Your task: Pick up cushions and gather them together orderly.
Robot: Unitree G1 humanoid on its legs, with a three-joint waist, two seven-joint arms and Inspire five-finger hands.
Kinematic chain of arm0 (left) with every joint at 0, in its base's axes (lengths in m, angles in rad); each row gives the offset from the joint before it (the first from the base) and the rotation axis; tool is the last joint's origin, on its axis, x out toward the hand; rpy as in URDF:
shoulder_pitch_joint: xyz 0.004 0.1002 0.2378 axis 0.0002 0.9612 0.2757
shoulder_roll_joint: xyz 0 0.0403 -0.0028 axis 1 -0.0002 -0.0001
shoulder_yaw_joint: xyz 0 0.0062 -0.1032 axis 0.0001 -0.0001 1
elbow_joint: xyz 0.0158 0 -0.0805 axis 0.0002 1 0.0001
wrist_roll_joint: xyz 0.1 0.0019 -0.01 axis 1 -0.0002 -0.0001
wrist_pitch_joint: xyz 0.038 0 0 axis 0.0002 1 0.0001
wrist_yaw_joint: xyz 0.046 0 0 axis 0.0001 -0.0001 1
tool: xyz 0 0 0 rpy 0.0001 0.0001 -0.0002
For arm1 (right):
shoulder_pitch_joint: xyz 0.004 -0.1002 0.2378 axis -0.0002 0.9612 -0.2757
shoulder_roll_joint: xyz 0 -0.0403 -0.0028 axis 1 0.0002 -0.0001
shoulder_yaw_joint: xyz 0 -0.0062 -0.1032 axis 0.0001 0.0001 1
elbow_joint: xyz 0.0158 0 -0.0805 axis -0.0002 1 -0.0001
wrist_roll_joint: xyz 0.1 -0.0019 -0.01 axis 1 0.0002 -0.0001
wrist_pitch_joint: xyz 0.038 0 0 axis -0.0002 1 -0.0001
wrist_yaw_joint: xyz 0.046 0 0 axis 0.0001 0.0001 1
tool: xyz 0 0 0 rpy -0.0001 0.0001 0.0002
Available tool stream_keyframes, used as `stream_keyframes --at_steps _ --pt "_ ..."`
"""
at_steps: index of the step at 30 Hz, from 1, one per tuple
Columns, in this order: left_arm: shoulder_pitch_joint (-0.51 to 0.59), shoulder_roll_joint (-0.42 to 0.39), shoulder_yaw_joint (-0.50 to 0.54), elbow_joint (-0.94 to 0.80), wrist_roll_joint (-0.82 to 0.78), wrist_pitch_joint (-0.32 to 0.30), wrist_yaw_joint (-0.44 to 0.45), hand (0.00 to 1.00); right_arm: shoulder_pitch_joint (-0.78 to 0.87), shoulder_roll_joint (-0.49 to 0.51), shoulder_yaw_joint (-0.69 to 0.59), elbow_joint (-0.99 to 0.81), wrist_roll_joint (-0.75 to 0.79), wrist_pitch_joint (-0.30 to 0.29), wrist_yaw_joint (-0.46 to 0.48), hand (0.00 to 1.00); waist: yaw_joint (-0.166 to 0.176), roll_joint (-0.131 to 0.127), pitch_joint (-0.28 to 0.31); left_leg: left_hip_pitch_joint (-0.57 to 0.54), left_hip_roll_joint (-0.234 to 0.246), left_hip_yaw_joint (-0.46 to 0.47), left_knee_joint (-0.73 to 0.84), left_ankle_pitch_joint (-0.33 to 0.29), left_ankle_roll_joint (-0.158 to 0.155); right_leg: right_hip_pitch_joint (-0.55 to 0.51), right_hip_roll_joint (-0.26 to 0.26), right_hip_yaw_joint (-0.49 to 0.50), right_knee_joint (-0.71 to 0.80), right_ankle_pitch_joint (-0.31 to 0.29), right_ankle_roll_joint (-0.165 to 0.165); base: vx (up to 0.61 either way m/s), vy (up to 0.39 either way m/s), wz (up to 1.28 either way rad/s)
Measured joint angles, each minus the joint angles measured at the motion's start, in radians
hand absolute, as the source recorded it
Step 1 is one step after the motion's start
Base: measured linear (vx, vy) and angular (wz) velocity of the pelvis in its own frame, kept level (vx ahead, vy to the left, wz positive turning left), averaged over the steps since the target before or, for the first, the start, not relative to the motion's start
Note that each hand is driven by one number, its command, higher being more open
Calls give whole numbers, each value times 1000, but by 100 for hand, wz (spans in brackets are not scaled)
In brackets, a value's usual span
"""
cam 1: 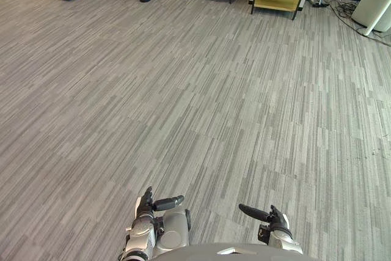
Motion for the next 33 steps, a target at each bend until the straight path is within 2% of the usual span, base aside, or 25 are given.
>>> stream_keyframes --at_steps 1,3,5,6,7,8,9,11,12,14,15,16,17,18,21,22,23,24,25,26,28,30,31,32,33 --pt "0 -1 -4 7 -5 -1 8 100 0 3 8 6 0 2 0 100 13 -9 -10 26 -25 7 -27 122 14 19 -25 54 -8 -8 8 710 201 -73" --pt "-6 15 -10 8 -5 2 6 100 -6 12 16 10 -3 4 3 100 9 -32 -16 25 -33 26 15 70 47 0 -59 91 39 -2 18 603 151 -42" --pt "-7 25 -6 8 -12 3 6 100 9 20 14 9 -4 11 9 100 12 -52 -22 47 -34 47 86 9 69 -26 -76 134 181 10 39 609 138 -27" --pt "-3 45 -19 29 -11 6 7 100 17 22 13 9 -7 13 13 100 9 -71 -31 142 -39 58 88 -57 82 -124 -94 125 510 89 130 645 134 -25" --pt "-3 46 -21 32 -11 6 8 100 17 21 13 9 -7 11 13 100 8 -71 -31 154 -39 57 85 -65 82 -142 -95 123 548 109 142 536 95 -23" --pt "-4 54 -36 47 -11 8 8 100 17 18 9 4 -7 5 16 100 -3 -65 -27 215 -38 44 53 -105 73 -226 -109 113 747 180 185 416 35 2" --pt "-10 60 -48 62 -11 16 7 100 14 16 4 -4 -8 -3 18 100 -11 -74 -23 273 -42 35 33 -128 69 -305 -147 73 917 131 141 503 -1 6" --pt "-14 61 -59 77 -11 24 8 100 21 6 5 -23 -12 -2 21 100 -21 -65 -20 374 -33 25 -16 -151 68 -404 -187 -10 991 61 88 533 -66 11" --pt "-13 58 -60 85 -11 24 9 100 25 -1 5 -37 -15 -8 22 100 -24 -56 -15 446 -14 23 -61 -158 65 -459 -196 -67 942 25 63 468 -128 14" --pt "-3 57 -60 90 -11 24 8 100 23 -10 4 -44 -16 -11 22 100 -41 -53 -14 538 30 15 -127 -168 49 -554 -195 -126 698 13 70 592 -237 36" --pt "-2 57 -61 91 -11 24 7 100 22 -14 4 -42 -18 -12 22 100 -46 -53 -14 554 39 3 -140 -179 30 -576 -190 -120 604 30 89 530 -253 56" --pt "5 64 -72 93 -10 23 6 100 24 -19 4 -37 -23 -12 23 100 -54 -56 -14 577 42 -11 -154 -208 -20 -595 -180 -99 464 145 95 472 -246 23" --pt "-4 53 -68 119 -12 25 11 100 7 -38 -4 -16 -27 -7 25 100 -43 -23 -22 595 81 -35 -163 -212 -29 -584 -136 -98 470 143 47 480 -252 -1" --pt "-10 49 -70 127 -10 24 9 100 -1 -45 -5 -13 -28 -7 25 100 -40 -8 -21 594 87 -42 -163 -202 -14 -587 -120 -87 478 130 36 577 -310 -30" --pt "-5 14 -68 129 3 23 4 100 -7 -55 -29 1 -32 -5 27 100 -50 27 -33 595 111 -65 -111 -165 -27 -574 -94 -90 506 49 17 539 -303 -10" --pt "-4 7 -60 128 14 24 1 100 -6 -58 -34 4 -39 -2 28 100 -53 39 -37 569 126 -85 -31 -163 -30 -546 -78 -100 489 30 14 432 -254 28" --pt "-7 6 -35 122 23 23 -8 100 4 -56 -33 0 -44 -3 27 100 -65 44 -34 464 144 -138 216 -123 -54 -481 -62 -124 450 9 9 382 -225 40" --pt "-5 5 -22 119 24 23 -8 100 6 -61 -22 -1 -44 -3 25 100 -63 46 -23 377 166 -150 423 -76 -54 -421 -40 -134 407 4 3 439 -223 37" --pt "3 1 1 87 21 24 -7 100 18 -65 -6 0 -43 -1 18 100 -51 51 -20 264 189 -130 644 -101 -55 -330 -13 -141 347 0 -5 354 -138 11" --pt "7 4 -1 76 21 23 -5 100 21 -65 2 0 -43 -1 17 100 -48 47 -19 239 186 -119 674 -112 -56 -309 -10 -141 330 -2 -7 428 -115 -3" --pt "12 8 -7 43 21 14 -5 100 26 -55 6 4 -43 -2 18 100 -35 31 -17 137 164 -51 647 -156 -31 -211 -2 -133 241 2 0 365 -63 -14" --pt "10 3 -8 32 20 0 -6 100 23 -52 5 10 -42 -1 18 100 -14 29 -16 83 122 6 448 -179 -18 -151 -2 -111 175 7 7 400 22 -32" --pt "9 -3 -4 16 18 1 -7 100 20 -46 5 12 -42 2 17 100 -6 26 -14 54 66 9 225 -158 -10 -101 -10 -94 126 5 10 357 76 -29" --pt "8 -4 -3 14 18 1 -7 100 18 -43 4 13 -42 2 17 100 -3 23 -12 51 49 7 158 -136 -12 -89 -15 -89 115 3 13 476 128 -41" --pt "8 -2 -3 8 15 1 -7 100 14 -38 4 23 -43 2 17 100 5 11 -6 56 16 4 34 -23 -4 -58 -28 -67 88 -5 27 517 152 -57"
